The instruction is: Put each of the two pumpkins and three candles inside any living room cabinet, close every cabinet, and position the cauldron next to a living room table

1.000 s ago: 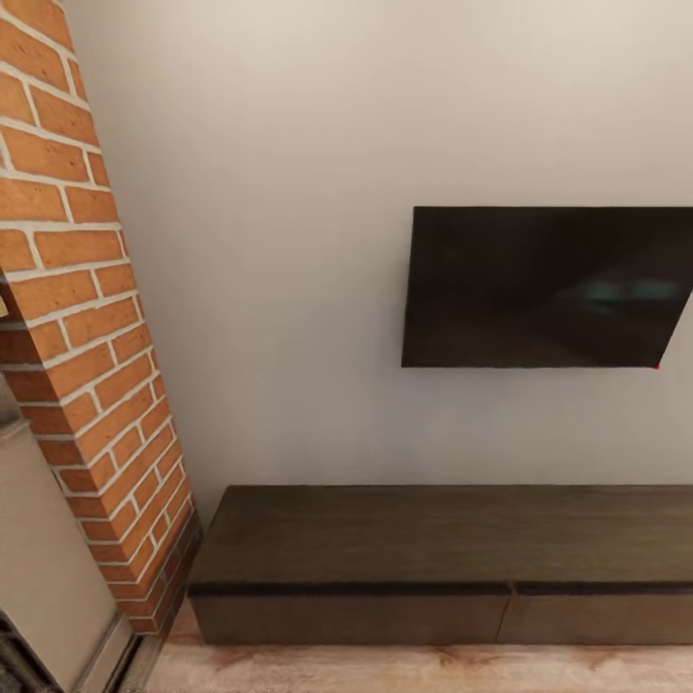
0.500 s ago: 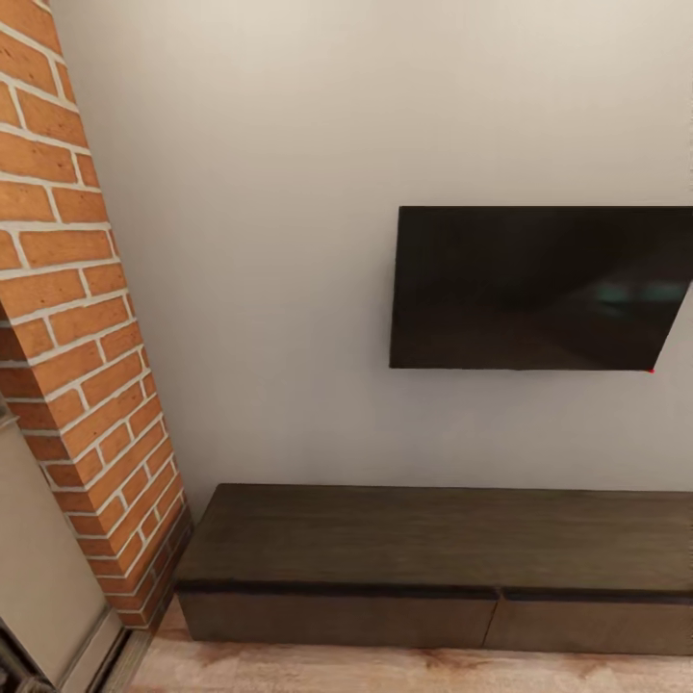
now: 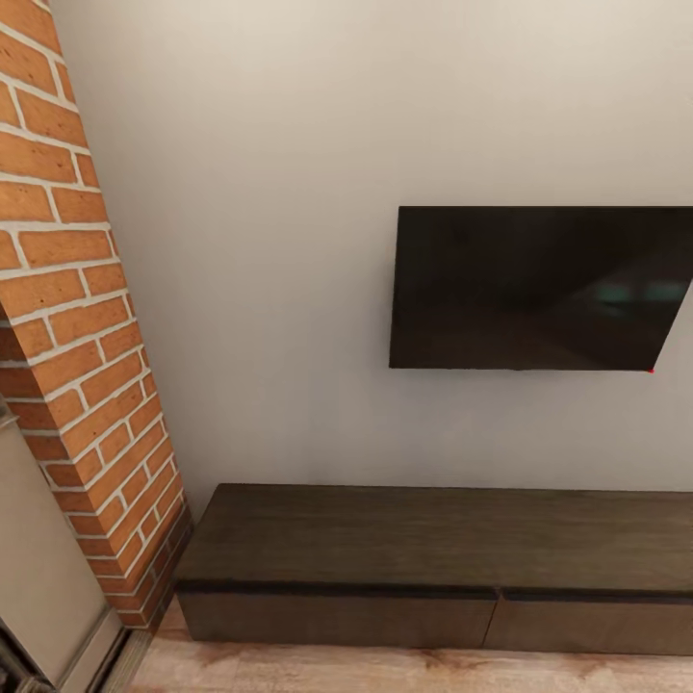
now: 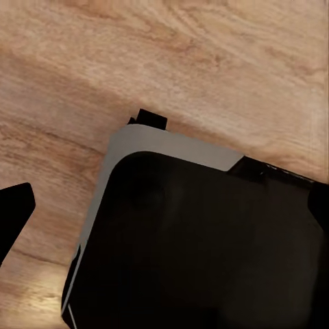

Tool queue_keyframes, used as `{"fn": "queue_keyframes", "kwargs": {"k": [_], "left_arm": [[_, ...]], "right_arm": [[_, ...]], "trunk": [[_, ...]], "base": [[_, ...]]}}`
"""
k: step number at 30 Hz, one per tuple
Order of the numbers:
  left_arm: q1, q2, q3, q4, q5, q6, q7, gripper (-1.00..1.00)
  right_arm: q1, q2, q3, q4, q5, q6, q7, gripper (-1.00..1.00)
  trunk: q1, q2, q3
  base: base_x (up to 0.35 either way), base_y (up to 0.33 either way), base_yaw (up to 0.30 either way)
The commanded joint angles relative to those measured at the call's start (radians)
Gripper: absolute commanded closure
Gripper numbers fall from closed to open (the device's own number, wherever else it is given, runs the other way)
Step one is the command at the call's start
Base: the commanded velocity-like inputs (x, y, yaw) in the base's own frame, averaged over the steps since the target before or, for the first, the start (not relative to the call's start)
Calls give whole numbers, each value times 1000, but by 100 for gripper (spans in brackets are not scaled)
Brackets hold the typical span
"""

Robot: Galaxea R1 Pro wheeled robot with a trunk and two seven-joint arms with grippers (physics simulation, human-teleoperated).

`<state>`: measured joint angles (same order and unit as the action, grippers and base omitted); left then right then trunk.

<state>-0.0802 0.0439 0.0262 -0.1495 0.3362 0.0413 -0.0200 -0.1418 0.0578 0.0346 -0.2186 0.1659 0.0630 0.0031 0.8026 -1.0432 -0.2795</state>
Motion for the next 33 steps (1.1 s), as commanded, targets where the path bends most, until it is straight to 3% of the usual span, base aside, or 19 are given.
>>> {"fn": "queue_keyframes", "kwargs": {"k": [1,5,10,17,33], "left_arm": [[-6,0,8,4,11,10,-1,-100],[-9,0,10,6,19,33,0,-100],[13,-3,21,23,-5,4,4,-100],[15,-3,22,59,-8,-5,7,-100],[14,10,21,57,-11,-9,11,-100]], "right_arm": [[0,5,5,3,1,2,6,-100],[0,7,5,26,-22,6,29,-100],[1,2,3,4,7,1,0,-100],[1,1,0,4,36,-9,-27,-100],[1,2,-3,-1,37,-8,-26,-100]], "trunk": [[0,-1,-1],[0,-1,-1],[0,-1,-1],[0,-1,-1],[0,-1,-1]], "base": [[0,0,0],[0,0,0],[0,0,0],[-3,0,0],[-213,0,0]]}}
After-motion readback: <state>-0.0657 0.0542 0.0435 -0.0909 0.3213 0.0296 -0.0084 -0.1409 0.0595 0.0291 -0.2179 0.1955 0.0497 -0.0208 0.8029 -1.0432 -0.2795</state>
